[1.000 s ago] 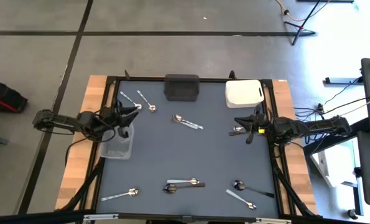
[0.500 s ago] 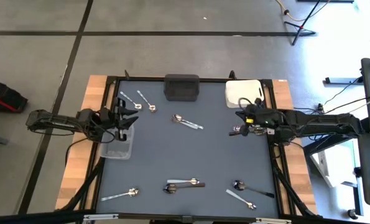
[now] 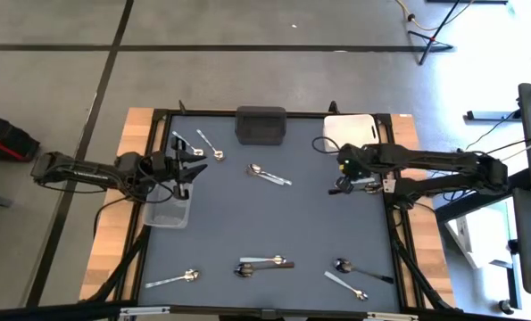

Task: Sort silverware by color (type)
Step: Put the top right light blue spoon into the white bin

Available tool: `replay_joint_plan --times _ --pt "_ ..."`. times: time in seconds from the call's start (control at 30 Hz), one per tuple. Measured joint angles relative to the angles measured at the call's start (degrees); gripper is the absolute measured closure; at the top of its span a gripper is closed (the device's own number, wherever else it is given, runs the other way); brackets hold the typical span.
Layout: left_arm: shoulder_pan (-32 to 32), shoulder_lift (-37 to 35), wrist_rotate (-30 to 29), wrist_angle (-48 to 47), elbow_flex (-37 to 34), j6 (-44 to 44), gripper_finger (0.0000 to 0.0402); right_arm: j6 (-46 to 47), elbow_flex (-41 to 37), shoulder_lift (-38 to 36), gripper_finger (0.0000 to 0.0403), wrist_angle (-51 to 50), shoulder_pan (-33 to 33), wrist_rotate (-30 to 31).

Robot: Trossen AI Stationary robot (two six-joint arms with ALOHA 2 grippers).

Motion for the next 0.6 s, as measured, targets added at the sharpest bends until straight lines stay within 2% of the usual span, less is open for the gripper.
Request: replay_joint_plan --times 0.23,0.43,0.6 --pt "-0.02 0.0 0.0 -0.31 0.0 -3.35 0.0296 -0.04 0.07 7.78 0.0388 -0.43 0.05 -3.22" --pt "-0.02 0.0 0.0 -0.85 0.0 -4.75 0.0296 -1.5 0.07 14.65 0.032 -0.38 0.05 -3.2" --pt "-0.02 0.0 0.0 -0.87 0.0 -4.75 0.0296 -1.52 0.19 16.91 0.0271 -0.38 0.05 -3.18"
